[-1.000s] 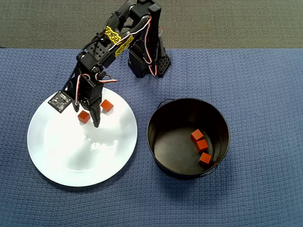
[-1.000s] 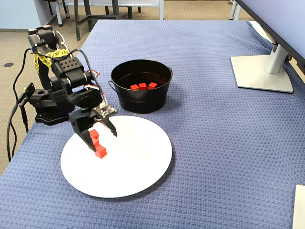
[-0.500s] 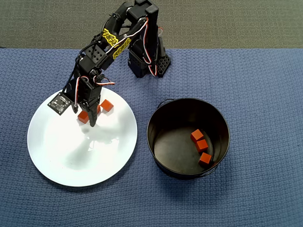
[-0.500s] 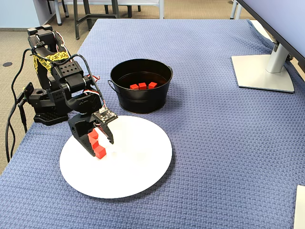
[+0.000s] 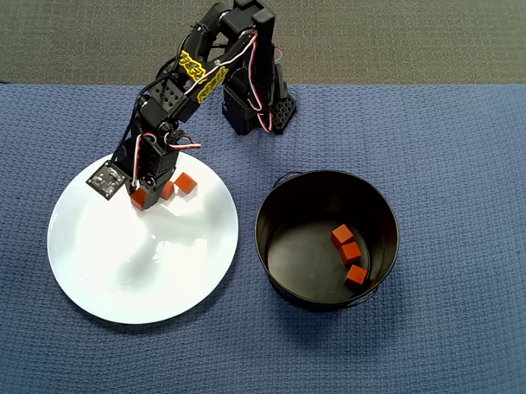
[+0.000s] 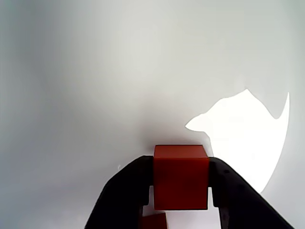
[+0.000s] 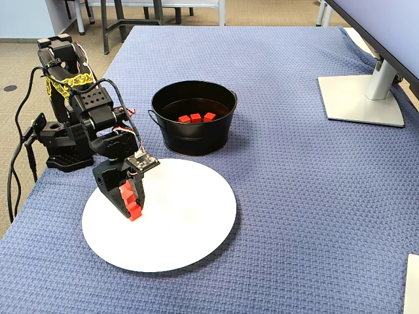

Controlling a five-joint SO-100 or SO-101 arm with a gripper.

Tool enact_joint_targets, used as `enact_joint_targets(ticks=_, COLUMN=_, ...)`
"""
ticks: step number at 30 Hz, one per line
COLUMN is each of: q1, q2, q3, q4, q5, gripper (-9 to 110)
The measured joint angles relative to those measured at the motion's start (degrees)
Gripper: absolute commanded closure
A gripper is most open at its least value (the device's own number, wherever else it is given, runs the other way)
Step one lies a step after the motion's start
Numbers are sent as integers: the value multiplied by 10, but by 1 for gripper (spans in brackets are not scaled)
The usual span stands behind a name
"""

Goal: Pick up the red cubes from the white plate and place them in the black recipient

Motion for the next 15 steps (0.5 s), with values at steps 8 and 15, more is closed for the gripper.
enact_joint_targets(ticks=8, q1=-51, q2=59, q3=-23, q4=33, q5=166, gripper=101)
enact_joint_targets(ticks=15, q1=-160, q2=192, q3=-127, q4=185, q5=451, gripper=102)
